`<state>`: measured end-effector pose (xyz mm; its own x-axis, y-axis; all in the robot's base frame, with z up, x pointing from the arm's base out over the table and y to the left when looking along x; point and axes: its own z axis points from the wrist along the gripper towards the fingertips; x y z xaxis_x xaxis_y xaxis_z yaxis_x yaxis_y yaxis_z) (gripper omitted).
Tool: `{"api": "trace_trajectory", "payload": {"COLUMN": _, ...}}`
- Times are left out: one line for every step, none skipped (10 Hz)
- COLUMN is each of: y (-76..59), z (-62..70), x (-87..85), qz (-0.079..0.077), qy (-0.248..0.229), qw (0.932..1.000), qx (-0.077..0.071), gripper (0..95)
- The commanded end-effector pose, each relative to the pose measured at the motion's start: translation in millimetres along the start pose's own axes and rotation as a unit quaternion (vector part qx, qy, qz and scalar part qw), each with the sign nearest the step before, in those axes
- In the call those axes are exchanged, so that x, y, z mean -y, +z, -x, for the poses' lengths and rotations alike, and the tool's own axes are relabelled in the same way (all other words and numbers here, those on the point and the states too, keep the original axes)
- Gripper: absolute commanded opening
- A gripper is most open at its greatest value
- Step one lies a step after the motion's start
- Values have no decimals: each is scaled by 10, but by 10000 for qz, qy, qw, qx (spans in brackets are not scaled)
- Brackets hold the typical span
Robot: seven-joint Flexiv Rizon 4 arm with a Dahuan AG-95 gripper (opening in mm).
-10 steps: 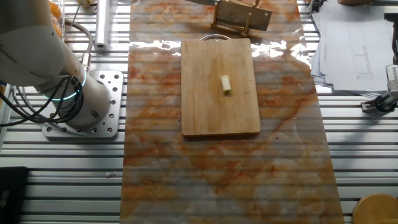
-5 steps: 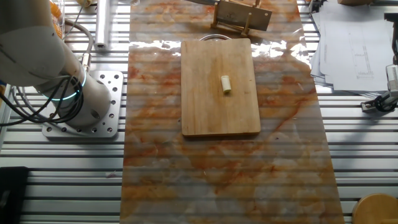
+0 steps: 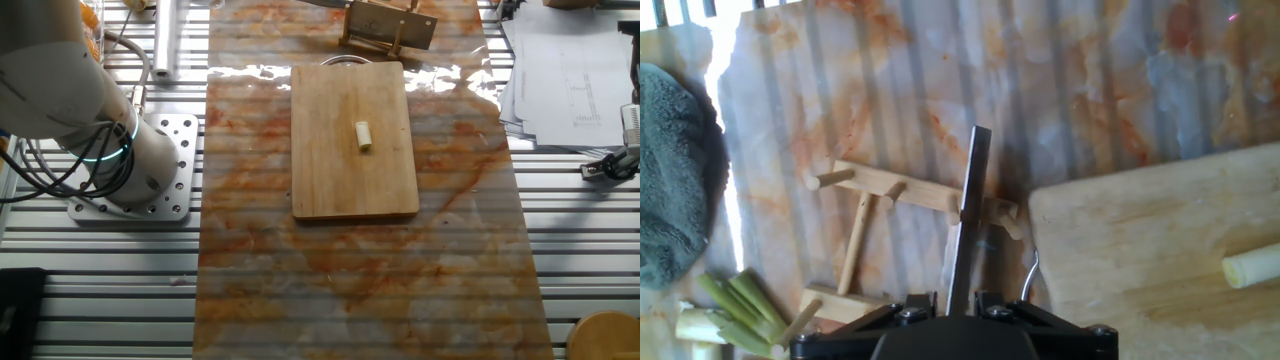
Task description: Chop the scallions
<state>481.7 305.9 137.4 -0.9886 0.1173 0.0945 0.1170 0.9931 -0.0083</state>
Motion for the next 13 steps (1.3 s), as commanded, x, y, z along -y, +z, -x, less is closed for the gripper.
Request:
{"api": "trace_trajectory", "payload": {"y": -74, "z": -26, "x": 66, "qz": -13, "qy": -49, "qw": 10000, "qx": 49, "gripper": 190}}
{"api": "trace_trajectory", "payload": {"y": -219, "z": -50, "x": 166, "qz": 24, "qy": -123, "qw": 9999, "qx": 95, "gripper": 190}}
{"api": "trace_trajectory", "payload": {"y": -286, "z": -61, "x": 200, "qz": 39, "qy": -116, "qw": 9999, "qx": 88, "gripper": 190}}
{"api": "trace_trajectory", "payload": {"y": -371, "z": -107, "x": 201, "qz": 54, "qy": -89, "qw": 9999, "qx": 49, "gripper": 190}}
{"api": "trace_trajectory", "payload": {"y": -342, "z": -101, "x": 164, "qz": 39, "qy": -77, "qw": 10000, "qx": 38, "gripper": 190}}
{"api": "trace_trajectory", "payload": {"y": -230, "z": -102, "x": 57, "qz": 12, "qy": -41, "qw": 10000, "qx": 16, "gripper": 190}}
{"api": "trace_trajectory", "payload": {"y": -162, "z": -107, "x": -2, "qz": -14, "qy": -17, "qw": 10000, "qx": 22, "gripper": 190}}
{"api": "trace_trajectory", "payload": {"y": -42, "z": -109, "x": -80, "qz": -53, "qy": 7, "qw": 10000, "qx": 48, "gripper": 190}}
{"api": "trace_trajectory", "payload": {"y": 41, "z": -98, "x": -128, "qz": -97, "qy": 12, "qw": 9999, "qx": 64, "gripper": 190}}
{"api": "trace_trajectory", "payload": {"y": 86, "z": -80, "x": -138, "qz": -136, "qy": 5, "qw": 9999, "qx": 72, "gripper": 190}}
{"api": "trace_trajectory", "payload": {"y": 139, "z": -59, "x": -120, "qz": -170, "qy": -19, "qw": 9998, "qx": 98, "gripper": 190}}
{"api": "trace_trajectory", "payload": {"y": 199, "z": -35, "x": -102, "qz": -178, "qy": -25, "qw": 9998, "qx": 117, "gripper": 190}}
{"api": "trace_trajectory", "payload": {"y": 228, "z": -25, "x": -98, "qz": -174, "qy": -33, "qw": 9998, "qx": 130, "gripper": 190}}
